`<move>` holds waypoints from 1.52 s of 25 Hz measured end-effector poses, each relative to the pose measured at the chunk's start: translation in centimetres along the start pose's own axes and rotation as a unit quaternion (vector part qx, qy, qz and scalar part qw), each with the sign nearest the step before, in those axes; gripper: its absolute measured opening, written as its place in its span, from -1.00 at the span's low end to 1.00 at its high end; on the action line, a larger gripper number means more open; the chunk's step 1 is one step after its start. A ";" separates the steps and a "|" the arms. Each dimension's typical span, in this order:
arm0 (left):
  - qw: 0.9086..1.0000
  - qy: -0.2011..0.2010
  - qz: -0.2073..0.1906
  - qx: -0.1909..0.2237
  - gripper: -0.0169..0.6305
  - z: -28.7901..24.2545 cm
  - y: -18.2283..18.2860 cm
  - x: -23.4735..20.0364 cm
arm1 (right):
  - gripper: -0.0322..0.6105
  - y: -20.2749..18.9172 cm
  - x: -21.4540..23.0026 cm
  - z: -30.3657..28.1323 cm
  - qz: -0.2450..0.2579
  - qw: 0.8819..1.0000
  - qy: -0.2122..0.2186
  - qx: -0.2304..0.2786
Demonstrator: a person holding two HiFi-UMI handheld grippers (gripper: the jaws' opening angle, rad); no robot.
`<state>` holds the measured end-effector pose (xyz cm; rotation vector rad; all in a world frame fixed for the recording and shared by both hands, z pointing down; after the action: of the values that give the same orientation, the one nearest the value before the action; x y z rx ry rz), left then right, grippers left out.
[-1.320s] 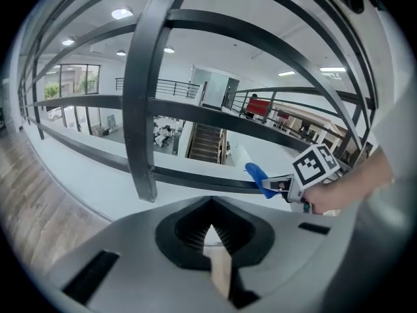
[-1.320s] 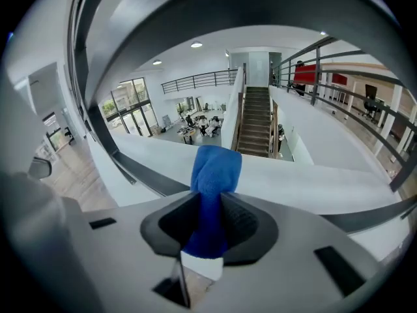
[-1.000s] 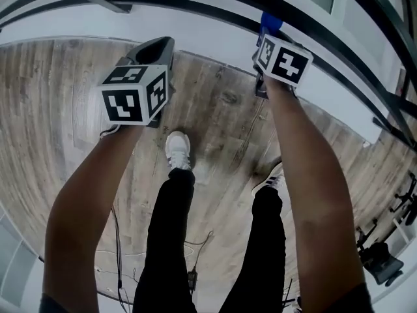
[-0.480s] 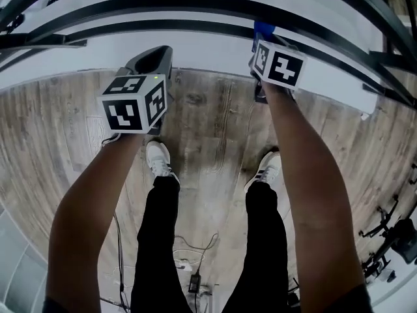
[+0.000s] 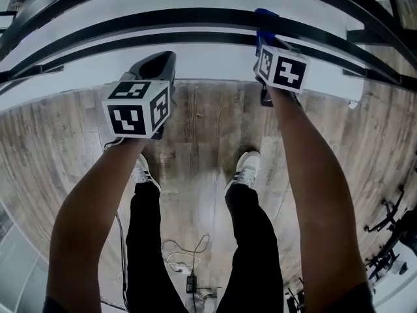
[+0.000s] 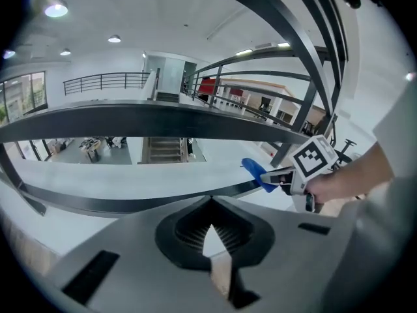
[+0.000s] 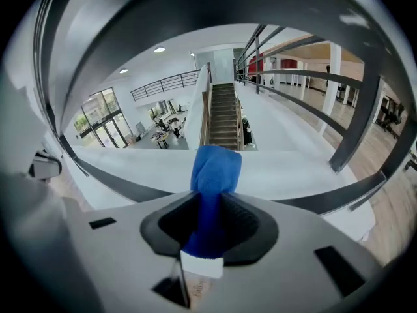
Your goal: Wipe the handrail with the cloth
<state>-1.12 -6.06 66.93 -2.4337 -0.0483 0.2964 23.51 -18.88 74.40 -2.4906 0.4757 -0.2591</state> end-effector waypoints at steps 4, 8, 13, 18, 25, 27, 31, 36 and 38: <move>1.000 -0.005 -0.009 -0.005 -0.94 -2.3 1.6 4.2 | -0.57 -0.6 6.4 1.3 -0.007 1.000 -0.014 0.002; 1.000 -0.009 -0.016 -0.008 -0.94 -4.9 2.9 8.5 | -0.57 -1.2 13.5 2.7 -0.016 0.999 -0.031 0.003; 1.000 -0.018 -0.013 -0.013 -0.94 -8.4 3.8 14.0 | -0.57 -2.3 21.8 4.3 -0.031 0.998 -0.050 0.004; 0.999 -0.037 -0.020 -0.015 -0.94 -11.1 4.8 19.2 | -0.57 -3.0 28.6 5.7 -0.040 0.997 -0.066 0.005; 0.998 -0.053 -0.018 -0.010 -0.94 -13.2 5.7 22.0 | -0.57 -3.3 36.4 6.4 -0.058 0.994 -0.093 -0.008; 0.999 -0.050 -0.015 -0.014 -0.94 -13.2 5.4 21.9 | -0.57 -3.3 37.5 7.0 -0.052 0.991 -0.118 -0.023; 0.999 -0.040 -0.004 -0.019 -0.94 -11.5 5.0 20.9 | -0.57 -3.6 36.5 8.7 -0.030 0.989 -0.138 -0.033; 0.999 -0.035 0.018 0.001 -0.94 -4.4 5.6 19.5 | -0.57 -4.2 28.1 14.3 -0.019 0.997 -0.075 0.013; 0.999 -0.022 0.029 0.013 -0.94 0.1 5.6 18.9 | -0.57 -4.5 23.3 18.4 0.011 0.998 -0.047 0.029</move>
<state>17.01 -8.22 59.55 -2.4064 0.0074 0.3758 51.41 -15.17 63.93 -2.4274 0.4493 -0.1454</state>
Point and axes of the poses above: the fingertips, and each gripper's own axes: z backward along the fingers, x to its right, y out of its top, the point moved 8 cm from there along z, backward along the fingers, and after that the axes turned 3 degrees about -x, right-handed, at the moved point
